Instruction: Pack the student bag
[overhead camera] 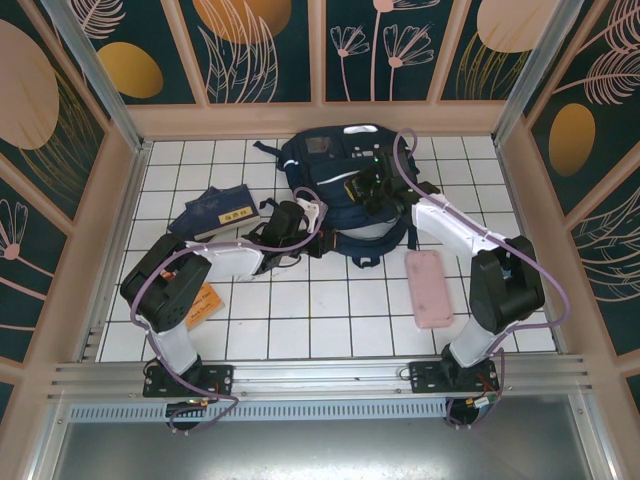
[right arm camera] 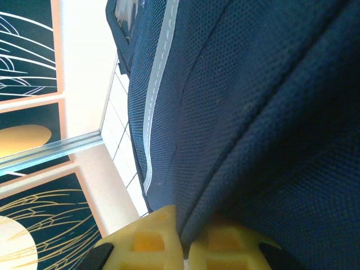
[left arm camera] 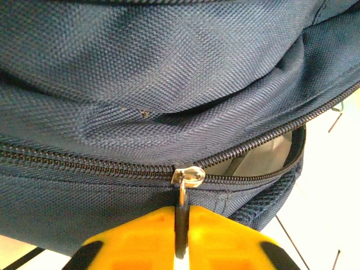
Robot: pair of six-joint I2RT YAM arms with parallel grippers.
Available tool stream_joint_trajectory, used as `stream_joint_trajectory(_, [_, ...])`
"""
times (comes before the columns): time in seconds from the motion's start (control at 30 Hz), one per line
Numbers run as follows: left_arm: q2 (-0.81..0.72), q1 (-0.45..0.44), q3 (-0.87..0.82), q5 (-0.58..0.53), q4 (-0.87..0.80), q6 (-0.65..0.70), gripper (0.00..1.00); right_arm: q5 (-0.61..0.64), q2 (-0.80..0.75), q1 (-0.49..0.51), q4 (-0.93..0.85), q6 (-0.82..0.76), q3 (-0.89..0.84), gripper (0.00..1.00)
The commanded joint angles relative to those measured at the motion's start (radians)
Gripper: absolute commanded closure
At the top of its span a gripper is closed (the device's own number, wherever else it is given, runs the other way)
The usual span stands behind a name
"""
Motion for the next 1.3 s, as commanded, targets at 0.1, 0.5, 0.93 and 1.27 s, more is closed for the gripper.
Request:
stream_joint_trajectory(0.1, [-0.031, 0.002, -0.021, -0.141, 0.016, 0.002, 1.0, -0.028, -0.025, -0.004, 0.069, -0.043, 0.025, 1.0])
stream_joint_trajectory(0.5, [-0.065, 0.007, 0.022, -0.512, -0.222, 0.014, 1.0, 0.042, -0.111, -0.022, -0.023, -0.139, -0.078, 1.0])
stream_joint_trajectory(0.93, [0.03, 0.139, 0.186, -0.419, -0.279, -0.066, 0.55, 0.022, -0.111, -0.024, 0.023, -0.151, -0.102, 1.0])
stream_joint_trajectory(1.27, [-0.11, 0.38, 0.099, -0.462, -0.408, -0.151, 0.17, -0.05, 0.059, -0.016, 0.078, -0.231, 0.012, 1.0])
